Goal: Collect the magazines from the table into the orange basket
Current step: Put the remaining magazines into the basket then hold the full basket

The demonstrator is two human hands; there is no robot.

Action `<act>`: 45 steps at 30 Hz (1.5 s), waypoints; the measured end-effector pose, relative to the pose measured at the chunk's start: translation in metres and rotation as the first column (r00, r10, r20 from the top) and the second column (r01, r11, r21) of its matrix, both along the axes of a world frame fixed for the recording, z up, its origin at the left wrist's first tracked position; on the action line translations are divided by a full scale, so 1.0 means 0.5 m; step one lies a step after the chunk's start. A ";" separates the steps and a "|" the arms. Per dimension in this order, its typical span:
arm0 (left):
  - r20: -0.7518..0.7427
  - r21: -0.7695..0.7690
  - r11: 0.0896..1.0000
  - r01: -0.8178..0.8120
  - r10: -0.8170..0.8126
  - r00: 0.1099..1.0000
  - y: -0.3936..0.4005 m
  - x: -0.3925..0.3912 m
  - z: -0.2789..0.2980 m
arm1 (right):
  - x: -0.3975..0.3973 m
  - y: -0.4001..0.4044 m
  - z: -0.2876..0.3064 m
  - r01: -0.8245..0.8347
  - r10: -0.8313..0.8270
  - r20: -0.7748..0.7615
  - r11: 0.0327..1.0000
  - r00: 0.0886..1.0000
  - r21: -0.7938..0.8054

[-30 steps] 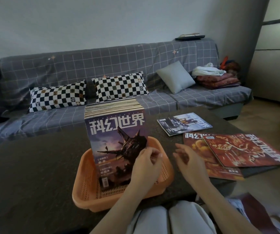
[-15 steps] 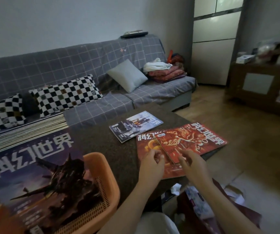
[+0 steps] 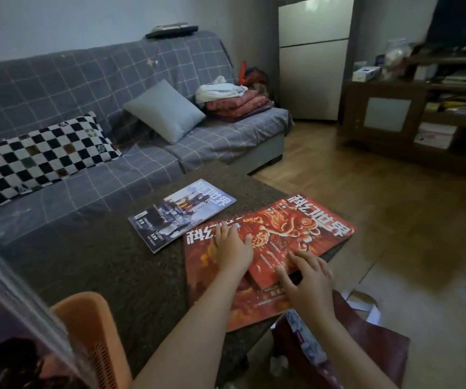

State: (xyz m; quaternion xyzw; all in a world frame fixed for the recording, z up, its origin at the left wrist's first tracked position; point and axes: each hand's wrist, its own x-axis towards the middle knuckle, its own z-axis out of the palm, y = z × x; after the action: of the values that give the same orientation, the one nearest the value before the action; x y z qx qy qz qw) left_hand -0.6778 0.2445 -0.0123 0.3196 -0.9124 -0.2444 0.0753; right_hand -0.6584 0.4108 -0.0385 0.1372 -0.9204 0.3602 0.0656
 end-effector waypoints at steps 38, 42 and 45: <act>-0.622 0.457 0.880 0.129 0.213 0.753 0.045 0.597 0.220 | 0.272 0.041 0.207 0.071 0.590 0.380 0.478 0.713 -0.875; -0.672 0.428 0.901 0.067 0.267 0.691 0.007 0.697 0.241 | 0.332 -0.021 0.258 -0.100 0.740 0.246 0.389 0.627 -0.916; -0.676 0.464 0.886 0.031 0.331 0.658 -0.022 0.763 0.244 | 0.373 -0.074 0.278 -0.148 0.786 0.220 0.366 0.578 -0.919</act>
State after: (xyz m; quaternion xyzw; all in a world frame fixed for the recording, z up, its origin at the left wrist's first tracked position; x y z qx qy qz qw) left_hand -0.2965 0.2336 0.1098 0.2776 -0.6931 -0.5427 0.3848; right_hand -0.4718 0.3736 0.1003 0.2355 -0.5040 0.7711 -0.3096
